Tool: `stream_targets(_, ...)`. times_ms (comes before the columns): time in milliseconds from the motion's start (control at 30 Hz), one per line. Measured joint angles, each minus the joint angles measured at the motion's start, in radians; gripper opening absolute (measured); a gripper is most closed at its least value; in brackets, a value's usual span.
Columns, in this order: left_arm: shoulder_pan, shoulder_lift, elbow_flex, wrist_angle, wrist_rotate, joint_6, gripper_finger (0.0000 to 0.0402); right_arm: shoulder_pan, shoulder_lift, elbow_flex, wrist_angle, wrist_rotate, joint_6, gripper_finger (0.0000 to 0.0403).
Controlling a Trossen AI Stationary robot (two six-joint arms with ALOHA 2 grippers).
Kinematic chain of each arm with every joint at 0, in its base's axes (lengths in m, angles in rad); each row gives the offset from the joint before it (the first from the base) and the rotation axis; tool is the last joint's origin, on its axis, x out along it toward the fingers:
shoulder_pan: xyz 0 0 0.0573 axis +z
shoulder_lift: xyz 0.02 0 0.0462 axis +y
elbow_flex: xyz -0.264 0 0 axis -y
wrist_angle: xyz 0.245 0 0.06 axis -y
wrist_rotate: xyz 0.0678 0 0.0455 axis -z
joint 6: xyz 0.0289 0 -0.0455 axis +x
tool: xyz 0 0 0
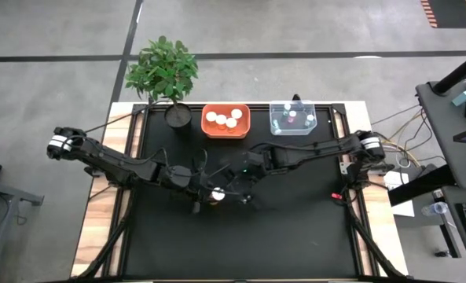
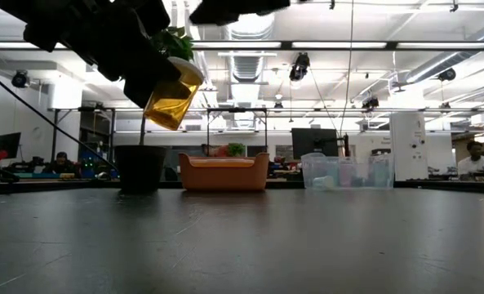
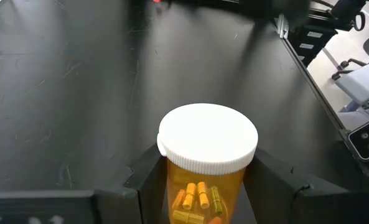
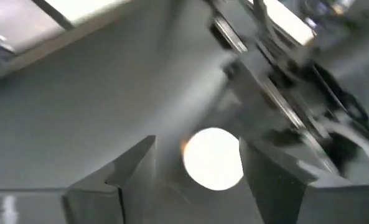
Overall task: Pick and place medicine bottles into bin by pill shape (circle, oval)
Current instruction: Put the orange pill bottle into the orange bin
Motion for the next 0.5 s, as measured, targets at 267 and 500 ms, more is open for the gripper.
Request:
stream_targets(267, 0.000, 0.000, 0.000, 0.008, 0.003, 0.008, 0.0166, 0.004, 0.064, 0.063, -0.032, 0.120, -0.034, 0.0302)
stream_targets(500, 0.000, 0.000, -0.001, 0.057, 0.002, 0.050, 0.0166, 0.004, 0.107, 0.095, -0.083, 0.120, -0.096, 0.0331)
